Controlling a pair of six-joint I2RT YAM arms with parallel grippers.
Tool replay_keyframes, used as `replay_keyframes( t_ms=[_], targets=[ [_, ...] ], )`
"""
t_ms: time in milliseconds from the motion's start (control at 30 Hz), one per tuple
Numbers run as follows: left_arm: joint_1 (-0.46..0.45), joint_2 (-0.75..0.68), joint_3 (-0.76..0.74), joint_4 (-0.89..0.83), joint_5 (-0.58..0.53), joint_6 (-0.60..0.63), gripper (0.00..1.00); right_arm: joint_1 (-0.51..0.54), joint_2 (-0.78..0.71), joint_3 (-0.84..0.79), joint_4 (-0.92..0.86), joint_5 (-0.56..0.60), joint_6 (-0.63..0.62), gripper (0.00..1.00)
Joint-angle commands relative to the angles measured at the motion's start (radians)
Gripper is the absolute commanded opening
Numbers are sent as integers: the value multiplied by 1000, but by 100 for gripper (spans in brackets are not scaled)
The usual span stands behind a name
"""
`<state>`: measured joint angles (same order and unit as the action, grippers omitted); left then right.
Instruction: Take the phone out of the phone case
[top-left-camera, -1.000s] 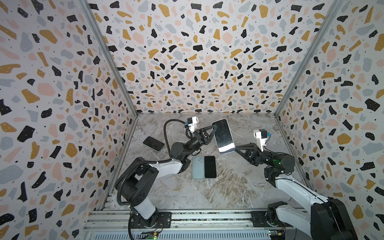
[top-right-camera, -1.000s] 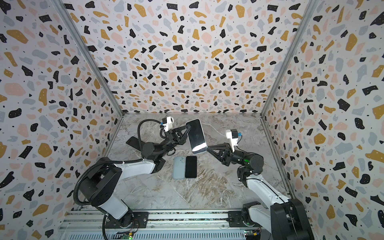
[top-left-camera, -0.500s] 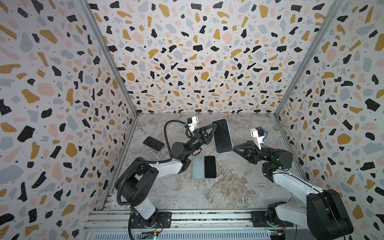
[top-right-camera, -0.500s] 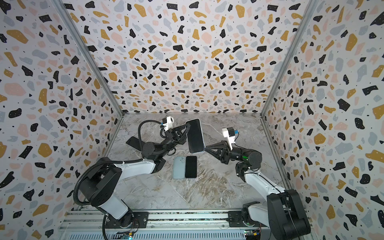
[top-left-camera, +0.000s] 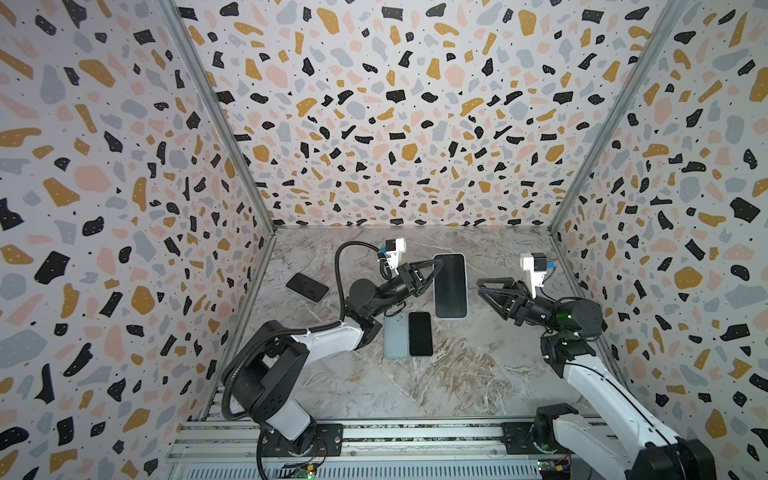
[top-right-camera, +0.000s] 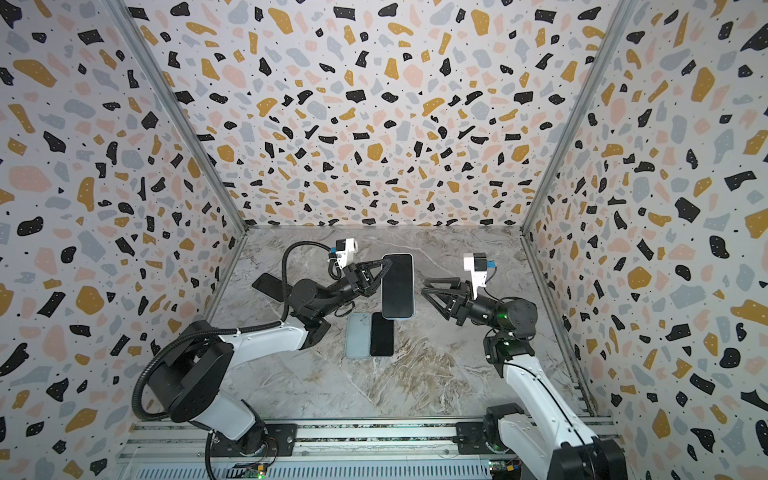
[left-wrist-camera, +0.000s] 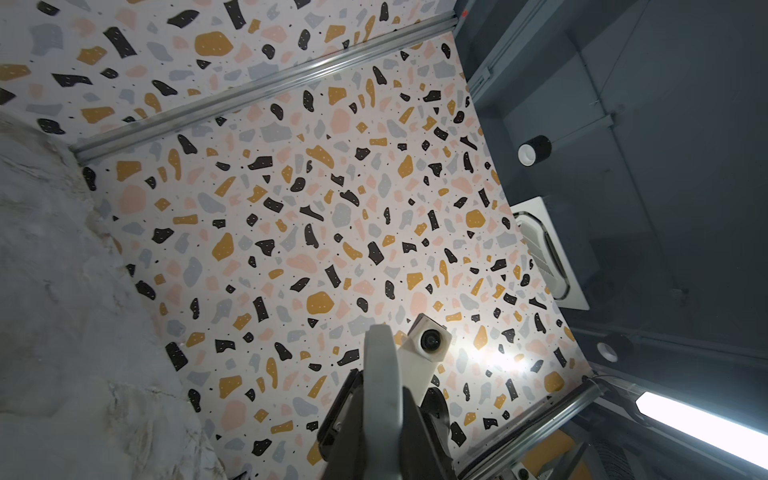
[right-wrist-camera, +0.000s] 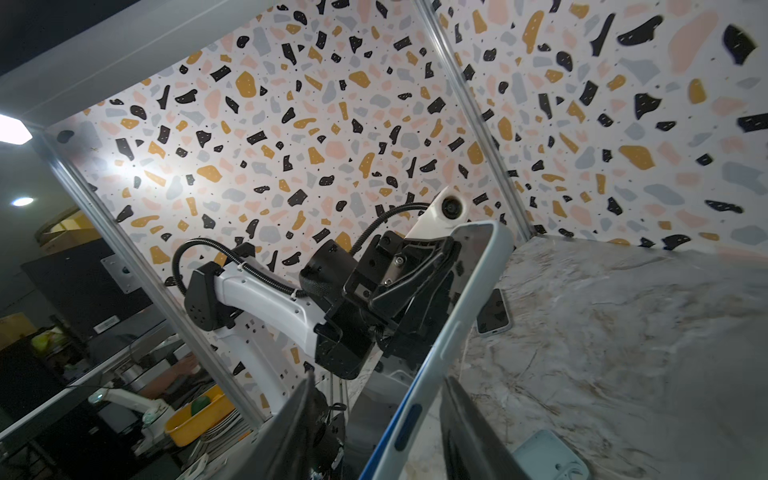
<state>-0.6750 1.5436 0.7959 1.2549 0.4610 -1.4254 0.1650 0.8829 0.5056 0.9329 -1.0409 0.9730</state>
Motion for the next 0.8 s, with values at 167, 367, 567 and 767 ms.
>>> replay_keyframes(
  t_ms=[167,367,567,767],
  targets=[
    [12,-167,78,-438,-60,359,0,45,-170,-43,-253,48,71,70],
    [11,-153,80,-434,-65,354,0,189,-190,-113,-194,144,193,74],
    [9,-140,66,-389,-67,336,0,289,-193,-178,-144,219,253,75],
    [6,-129,52,-338,-65,313,0,335,-157,-243,-26,254,320,76]
  ],
)
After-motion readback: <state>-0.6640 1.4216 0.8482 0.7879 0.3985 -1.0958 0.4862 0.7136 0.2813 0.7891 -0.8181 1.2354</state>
